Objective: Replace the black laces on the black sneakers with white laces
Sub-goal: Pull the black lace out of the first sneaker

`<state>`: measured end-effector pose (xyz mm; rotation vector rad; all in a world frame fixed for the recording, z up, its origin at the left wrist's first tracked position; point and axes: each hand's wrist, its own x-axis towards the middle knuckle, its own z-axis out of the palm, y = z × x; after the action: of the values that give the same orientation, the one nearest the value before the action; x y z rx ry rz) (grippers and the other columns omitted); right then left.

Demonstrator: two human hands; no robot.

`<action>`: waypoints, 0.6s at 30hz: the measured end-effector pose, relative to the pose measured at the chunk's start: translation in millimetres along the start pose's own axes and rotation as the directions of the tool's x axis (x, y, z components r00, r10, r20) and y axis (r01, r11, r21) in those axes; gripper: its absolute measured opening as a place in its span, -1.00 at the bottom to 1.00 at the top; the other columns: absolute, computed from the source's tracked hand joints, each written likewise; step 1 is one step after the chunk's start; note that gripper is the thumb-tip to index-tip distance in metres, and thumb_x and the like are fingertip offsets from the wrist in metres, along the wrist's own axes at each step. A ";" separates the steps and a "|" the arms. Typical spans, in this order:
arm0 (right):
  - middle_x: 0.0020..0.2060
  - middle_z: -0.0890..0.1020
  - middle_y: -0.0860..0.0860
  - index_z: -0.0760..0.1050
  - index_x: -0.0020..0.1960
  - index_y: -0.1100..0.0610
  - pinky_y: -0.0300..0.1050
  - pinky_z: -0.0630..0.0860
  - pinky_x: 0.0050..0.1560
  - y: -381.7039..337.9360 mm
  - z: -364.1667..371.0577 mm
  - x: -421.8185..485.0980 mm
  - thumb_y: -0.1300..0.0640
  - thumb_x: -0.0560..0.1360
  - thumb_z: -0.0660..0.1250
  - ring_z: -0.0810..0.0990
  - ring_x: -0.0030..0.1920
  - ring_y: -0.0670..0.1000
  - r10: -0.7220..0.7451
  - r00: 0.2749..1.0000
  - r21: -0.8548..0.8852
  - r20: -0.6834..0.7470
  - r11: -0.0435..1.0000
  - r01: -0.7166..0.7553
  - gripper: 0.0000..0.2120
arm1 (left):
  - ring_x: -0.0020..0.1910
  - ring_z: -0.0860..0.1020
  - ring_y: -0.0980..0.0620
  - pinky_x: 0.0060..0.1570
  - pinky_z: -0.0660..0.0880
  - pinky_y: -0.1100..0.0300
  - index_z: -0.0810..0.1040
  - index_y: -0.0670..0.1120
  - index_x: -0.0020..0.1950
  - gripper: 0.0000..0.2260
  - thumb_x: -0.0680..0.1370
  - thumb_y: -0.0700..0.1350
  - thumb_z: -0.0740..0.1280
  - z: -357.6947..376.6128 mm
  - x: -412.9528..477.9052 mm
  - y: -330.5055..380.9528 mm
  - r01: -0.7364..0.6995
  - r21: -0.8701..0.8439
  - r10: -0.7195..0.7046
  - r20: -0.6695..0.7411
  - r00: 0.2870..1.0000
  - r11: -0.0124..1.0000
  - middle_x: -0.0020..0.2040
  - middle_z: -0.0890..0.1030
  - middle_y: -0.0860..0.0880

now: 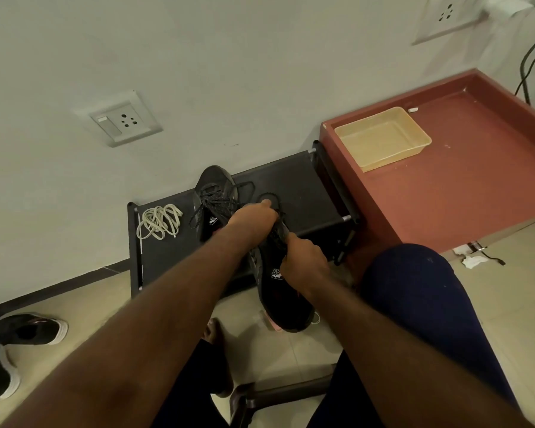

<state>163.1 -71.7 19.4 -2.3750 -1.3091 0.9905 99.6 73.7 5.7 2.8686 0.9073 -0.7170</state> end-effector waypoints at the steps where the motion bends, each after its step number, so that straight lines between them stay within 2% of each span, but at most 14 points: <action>1: 0.04 0.62 0.10 0.41 0.16 0.11 0.10 0.59 0.08 0.0 -0.1 0.0 0.21 0.51 0.33 0.61 0.07 0.18 -0.002 1.000 0.003 -0.003 1.000 0.002 -0.76 | 0.11 0.56 -0.21 0.11 0.53 -0.08 0.54 -0.14 0.25 -0.74 0.58 -0.27 0.27 -0.7 0.5 1.2 0.009 -0.008 -0.009 0.011 1.000 1.000 0.20 0.50 -0.18; 4: 0.05 0.61 0.11 0.41 0.17 0.11 0.12 0.60 0.10 -0.1 -0.2 -0.4 0.21 0.51 0.32 0.61 0.08 0.18 -0.001 1.000 0.008 0.003 1.000 0.001 -0.75 | 0.06 0.59 -0.20 0.06 0.55 -0.06 0.57 -0.17 0.18 -0.78 0.56 -0.28 0.25 -4.2 -0.5 3.6 0.102 -0.091 -0.101 0.017 0.995 0.991 0.13 0.60 -0.19; 8: 0.07 0.61 0.12 0.41 0.17 0.11 0.12 0.59 0.10 0.6 -0.5 -0.2 0.21 0.51 0.32 0.60 0.10 0.20 0.008 1.000 0.007 -0.005 1.000 -0.008 -0.75 | 0.16 0.53 -0.23 0.08 0.52 -0.11 0.44 -0.12 0.30 -0.70 0.56 -0.18 0.27 -1.8 -6.6 -4.0 0.240 -0.240 -0.263 -0.066 0.963 0.940 0.21 0.50 -0.18; 13: 0.08 0.60 0.11 0.41 0.20 0.11 0.06 0.57 0.07 0.4 -0.2 1.4 0.21 0.52 0.31 0.59 0.11 0.18 0.005 1.000 0.000 0.001 1.000 -0.005 -0.74 | 0.13 0.53 -0.14 0.12 0.52 -0.03 0.53 0.02 0.32 -0.63 0.52 -0.16 0.28 6.7 -7.7 -20.6 0.132 -0.451 -0.172 -0.049 0.984 0.883 0.15 0.48 -0.13; 15: 0.08 0.60 0.10 0.41 0.19 0.11 0.04 0.55 0.04 0.1 -0.7 1.7 0.20 0.52 0.31 0.58 0.11 0.17 0.008 1.000 -0.004 0.005 1.000 -0.008 -0.74 | 0.12 0.53 -0.14 0.08 0.49 0.04 0.53 -0.01 0.32 -0.65 0.54 -0.13 0.26 5.4 -6.8 -20.9 0.105 -0.461 -0.150 -0.061 0.987 0.881 0.12 0.49 -0.12; 18: 0.07 0.60 0.11 0.40 0.19 0.11 0.06 0.56 0.05 -0.7 -0.4 1.6 0.20 0.53 0.31 0.59 0.11 0.18 0.010 1.000 -0.012 0.003 1.000 -0.010 -0.75 | 0.19 0.50 -0.13 0.17 0.47 0.03 0.44 -0.02 0.42 -0.59 0.57 -0.06 0.26 2.0 -5.8 -13.7 0.101 -0.462 -0.146 -0.063 0.987 0.881 0.23 0.44 -0.15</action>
<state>163.5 -70.0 19.3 -2.3923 -1.3097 0.9926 87.0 81.6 7.8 2.4570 1.1078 -0.3122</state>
